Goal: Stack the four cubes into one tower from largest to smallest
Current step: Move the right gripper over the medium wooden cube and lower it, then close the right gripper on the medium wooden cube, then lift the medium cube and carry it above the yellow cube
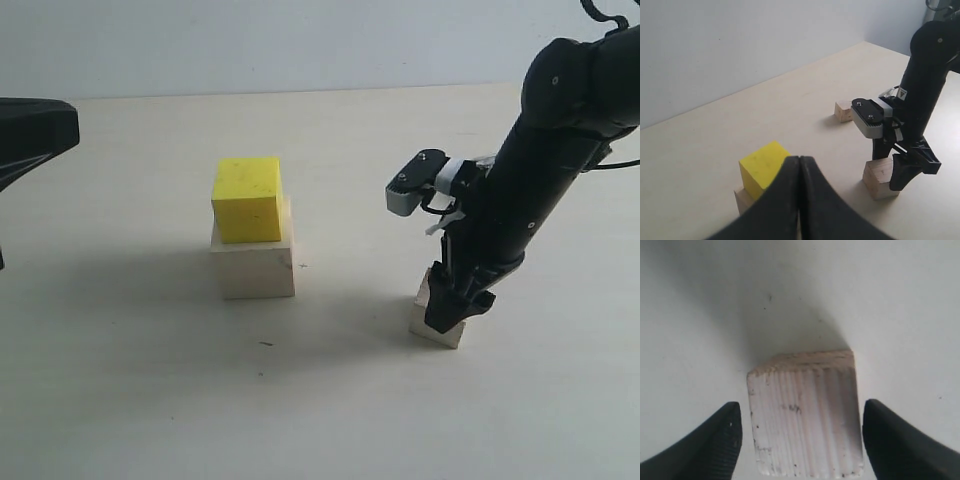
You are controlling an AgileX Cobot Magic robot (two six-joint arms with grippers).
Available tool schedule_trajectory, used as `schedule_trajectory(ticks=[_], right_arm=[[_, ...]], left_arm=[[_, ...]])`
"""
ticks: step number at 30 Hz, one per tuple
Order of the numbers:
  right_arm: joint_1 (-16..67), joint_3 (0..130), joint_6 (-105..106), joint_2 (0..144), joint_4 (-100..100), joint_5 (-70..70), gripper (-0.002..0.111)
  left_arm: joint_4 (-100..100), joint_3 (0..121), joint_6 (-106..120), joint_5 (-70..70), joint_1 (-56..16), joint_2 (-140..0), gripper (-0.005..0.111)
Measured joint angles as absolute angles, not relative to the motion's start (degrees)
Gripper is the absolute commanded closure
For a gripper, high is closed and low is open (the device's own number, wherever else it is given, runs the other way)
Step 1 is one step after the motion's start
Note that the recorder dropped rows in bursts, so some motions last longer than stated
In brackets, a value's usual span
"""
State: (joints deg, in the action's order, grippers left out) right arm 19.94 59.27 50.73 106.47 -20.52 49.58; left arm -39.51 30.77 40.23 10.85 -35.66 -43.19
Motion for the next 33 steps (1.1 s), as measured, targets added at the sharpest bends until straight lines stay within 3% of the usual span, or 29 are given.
schedule_trajectory(ticks=[7,11,15,16,23,33], right_arm=[[19.9,59.3,50.8,109.1,-20.6,49.1,0.049],[19.9,59.3,50.8,109.5,-20.6,48.8,0.072],[19.9,59.3,50.8,109.5,-20.9,49.9,0.105],[19.9,59.3,50.8,109.5,-21.0,50.5,0.108],[19.9,63.0,48.3,107.2,-20.6,56.9,0.108],[19.9,81.0,46.2,104.0,-15.9,63.4,0.108]], left_arm=[[-39.5,30.8,40.2,10.8,-35.7,-43.2,0.107],[-39.5,30.8,40.2,10.8,-35.7,-43.2,0.107],[-39.5,30.8,40.2,10.8,-35.7,-43.2,0.107],[-39.5,30.8,40.2,10.8,-35.7,-43.2,0.107],[-39.5,30.8,40.2,10.8,-35.7,-43.2,0.107],[-39.5,30.8,40.2,11.3,-35.7,-43.2,0.107]])
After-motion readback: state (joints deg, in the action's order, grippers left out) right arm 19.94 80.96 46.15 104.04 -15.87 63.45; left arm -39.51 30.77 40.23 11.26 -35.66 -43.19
